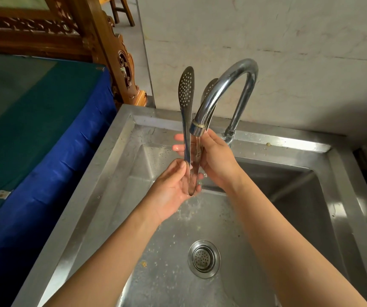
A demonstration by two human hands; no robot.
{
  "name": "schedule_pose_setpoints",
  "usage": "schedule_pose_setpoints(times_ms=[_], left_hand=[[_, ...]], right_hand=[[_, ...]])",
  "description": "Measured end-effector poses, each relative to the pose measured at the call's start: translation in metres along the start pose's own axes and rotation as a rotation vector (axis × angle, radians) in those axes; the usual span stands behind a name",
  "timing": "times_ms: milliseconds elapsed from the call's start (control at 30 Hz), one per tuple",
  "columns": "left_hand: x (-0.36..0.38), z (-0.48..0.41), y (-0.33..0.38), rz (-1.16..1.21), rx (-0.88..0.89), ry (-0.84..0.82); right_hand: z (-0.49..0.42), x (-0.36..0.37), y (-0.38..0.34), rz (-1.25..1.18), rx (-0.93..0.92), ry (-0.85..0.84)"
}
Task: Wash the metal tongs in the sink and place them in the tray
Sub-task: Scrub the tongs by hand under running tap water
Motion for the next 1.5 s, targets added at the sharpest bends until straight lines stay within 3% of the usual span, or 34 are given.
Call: schedule_pose_setpoints(times_ms=[167, 367, 500, 633, 800, 967, 1167, 1500], left_hand=[[-0.003, 0.003, 0.005, -0.072, 0.05, -0.001], [-0.013, 0.026, -0.004, -0.315, 0.065, 0.034], [-0.021, 0.033, -0.011, -0.325, 0.072, 0.11], [-0.026, 0.041, -0.018, -0.356, 0.044, 0.144], [-0.032, 0.052, -0.033, -0.444, 0.002, 0.152], [-0.051, 0.069, -0.036, -0.462, 0.009, 0.177], [-0.068, 0.074, -0.037, -0.519, 0.011, 0.208], [-0.088, 0.071, -0.057, -0.46, -0.054, 0.277]], right_hand=[[-0.002, 0.001, 0.003, 0.025, 0.01, -0.025], [0.012, -0.017, 0.035, 0.487, 0.032, 0.16], [0.007, -0.016, 0.026, 0.468, -0.068, 0.188], [0.002, -0.032, 0.011, 0.514, -0.121, 0.367], [0.001, -0.06, 0.002, 0.715, -0.042, 0.598], [-0.002, -0.041, 0.026, 0.628, -0.038, 0.289], [0.002, -0.016, 0.047, 0.338, 0.011, -0.135], [0.011, -0.012, 0.052, 0.266, 0.018, -0.171]])
Point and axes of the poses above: each hand's wrist, its own z-axis away from the middle knuckle, its own x-axis out of the palm, y = z × x, the point moved 9 cm from there along -z, towards the middle knuckle, and after that the axes turned 4 degrees about x, right-handed, at the moved point
